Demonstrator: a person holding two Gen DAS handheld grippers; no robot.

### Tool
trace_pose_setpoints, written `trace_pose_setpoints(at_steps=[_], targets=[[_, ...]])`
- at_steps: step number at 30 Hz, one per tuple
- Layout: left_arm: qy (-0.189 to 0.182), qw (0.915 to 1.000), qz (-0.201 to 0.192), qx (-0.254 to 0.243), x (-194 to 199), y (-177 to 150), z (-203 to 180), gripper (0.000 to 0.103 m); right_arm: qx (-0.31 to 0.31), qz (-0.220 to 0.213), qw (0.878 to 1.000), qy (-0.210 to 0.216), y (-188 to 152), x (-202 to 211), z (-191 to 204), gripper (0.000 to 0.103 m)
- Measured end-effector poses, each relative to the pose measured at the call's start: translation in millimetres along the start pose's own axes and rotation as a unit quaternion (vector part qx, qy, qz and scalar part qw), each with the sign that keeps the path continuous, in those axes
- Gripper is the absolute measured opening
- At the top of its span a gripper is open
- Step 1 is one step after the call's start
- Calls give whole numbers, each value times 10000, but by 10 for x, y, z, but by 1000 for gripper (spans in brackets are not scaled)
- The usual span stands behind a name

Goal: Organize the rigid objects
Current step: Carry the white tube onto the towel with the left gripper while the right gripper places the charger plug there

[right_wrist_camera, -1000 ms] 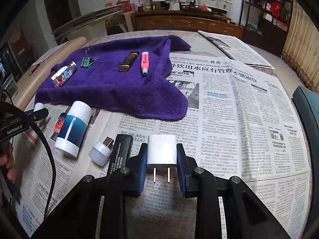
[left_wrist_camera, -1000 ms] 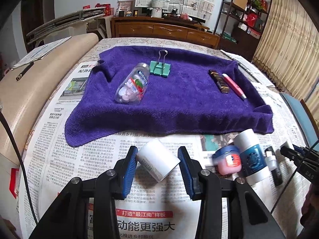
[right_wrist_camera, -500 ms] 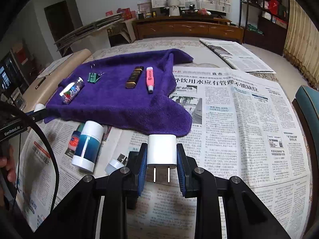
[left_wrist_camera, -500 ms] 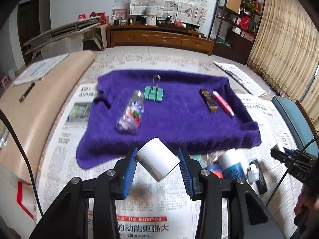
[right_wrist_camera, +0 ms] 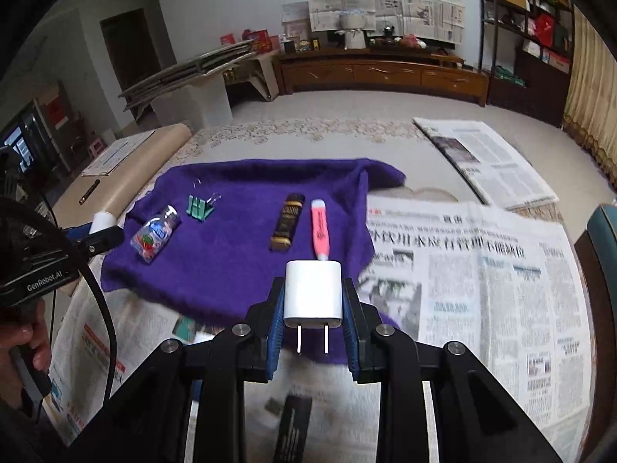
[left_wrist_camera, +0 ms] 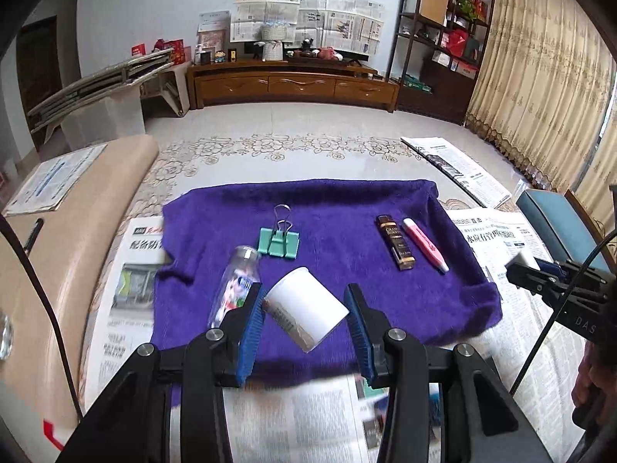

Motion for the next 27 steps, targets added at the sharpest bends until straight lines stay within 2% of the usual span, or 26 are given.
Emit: trace_pose_setpoints(at_steps=[4, 9, 19, 27], targets=[[-59, 10000, 73, -5, -181, 79, 53, 40, 151, 49, 9999, 31, 173, -196, 158, 27], [-71, 9998, 198, -73, -410, 123, 101, 40, 299, 211, 9993, 41, 227, -473, 300, 27], [-134, 9972, 670, -303, -879, 83, 142, 40, 502, 621, 9967, 160, 94, -836, 431, 27], [-160, 9941, 954, -499, -1030, 20, 110, 40, 720, 794, 9941, 154, 17, -955, 492, 27]])
Point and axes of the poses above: each gripper's, at about its wrist camera, not at the fingertips, and x roughly against the way its jaws point, z to its left, y to its top, the point moved 1 cm from there along -x, roughly the way its jaws point, and after that the axes turned 14 degrees about -y, right-handed, at the moved point
